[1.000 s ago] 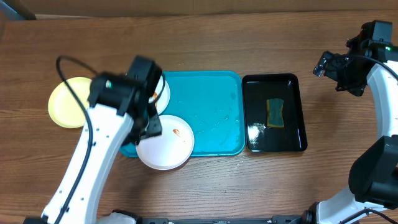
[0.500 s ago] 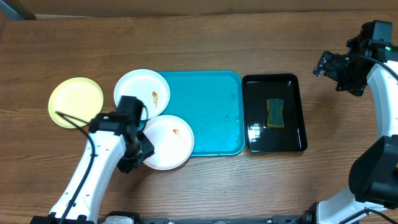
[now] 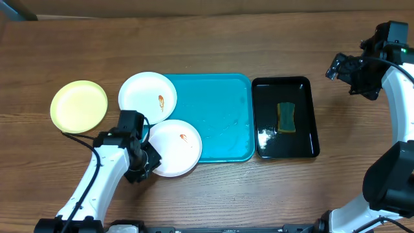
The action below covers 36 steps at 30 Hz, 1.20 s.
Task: Clean dirty plates on tray and stack at the side
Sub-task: 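Move the left gripper to the front white plate and grip its rim, then slide the white plate right to the tray center with the left gripper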
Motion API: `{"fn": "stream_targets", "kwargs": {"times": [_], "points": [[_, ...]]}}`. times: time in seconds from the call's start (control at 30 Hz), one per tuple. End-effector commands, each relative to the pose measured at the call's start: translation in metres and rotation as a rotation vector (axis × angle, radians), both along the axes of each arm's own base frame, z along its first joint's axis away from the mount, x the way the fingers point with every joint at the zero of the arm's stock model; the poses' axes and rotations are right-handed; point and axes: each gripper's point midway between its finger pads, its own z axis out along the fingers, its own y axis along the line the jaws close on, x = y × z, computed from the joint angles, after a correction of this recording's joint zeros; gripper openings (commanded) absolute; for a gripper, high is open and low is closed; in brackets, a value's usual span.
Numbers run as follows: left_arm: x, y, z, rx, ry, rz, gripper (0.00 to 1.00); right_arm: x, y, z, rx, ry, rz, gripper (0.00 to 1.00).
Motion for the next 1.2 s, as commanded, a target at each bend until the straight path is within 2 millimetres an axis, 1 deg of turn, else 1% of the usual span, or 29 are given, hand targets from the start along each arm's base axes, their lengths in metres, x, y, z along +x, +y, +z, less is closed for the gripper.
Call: {"fn": "stream_targets", "kwargs": {"times": [0.0,0.1,0.23,0.33,0.37,0.43,0.57,0.67,0.73,0.8,0.9,0.97,1.0,1.07,1.17], "points": [[-0.003,-0.012,-0.004,-0.059,-0.001,-0.033,0.29,0.001,-0.003,0.009,-0.005,-0.027,-0.01,1.0],[-0.004,-0.013,-0.006,-0.062,0.0,-0.034,0.27,0.001,-0.003,0.009,-0.005,-0.027,-0.01,1.0],[-0.004,-0.013,-0.007,-0.063,-0.003,-0.034,0.17,0.001,-0.003,0.009,-0.005,-0.027,-0.01,1.0],[-0.004,-0.016,-0.006,-0.076,-0.003,-0.035,0.14,0.001,-0.003,0.009,-0.005,-0.027,-0.01,1.0],[-0.004,-0.017,-0.006,-0.086,-0.003,-0.035,0.12,0.001,-0.003,0.009,-0.005,-0.027,-0.01,1.0],[-0.004,-0.02,-0.005,-0.101,-0.002,-0.036,0.04,0.001,-0.003,0.009,-0.005,-0.027,-0.01,1.0],[-0.003,-0.026,-0.004,-0.139,-0.006,-0.042,0.04,0.001,-0.003,0.009,-0.005,-0.027,-0.01,1.0],[0.011,-0.037,0.0,-0.196,-0.076,-0.108,0.04,0.001,-0.003,0.009,-0.005,-0.027,-0.01,1.0],[0.026,-0.042,0.006,-0.221,-0.14,-0.133,0.04,0.001,-0.003,0.009,-0.005,-0.027,-0.01,1.0],[0.043,-0.045,0.016,-0.234,-0.205,-0.152,0.04,0.001,-0.003,0.009,-0.005,-0.027,-0.01,1.0],[0.066,-0.055,0.039,-0.274,-0.296,-0.216,0.04,0.001,-0.003,0.009,-0.005,-0.027,-0.01,1.0],[0.08,-0.061,0.054,-0.27,-0.351,-0.265,0.04,0.001,-0.003,0.009,-0.005,-0.027,-0.01,1.0],[0.089,-0.066,0.067,-0.257,-0.393,-0.31,0.04,0.001,-0.003,0.009,-0.005,-0.027,-0.01,1.0],[0.098,-0.073,0.078,-0.228,-0.431,-0.357,0.04,0.001,-0.003,0.009,-0.005,-0.027,-0.01,1.0],[0.111,-0.082,0.09,-0.167,-0.466,-0.411,0.04,0.001,-0.003,0.009,-0.005,-0.027,-0.01,1.0]]}}
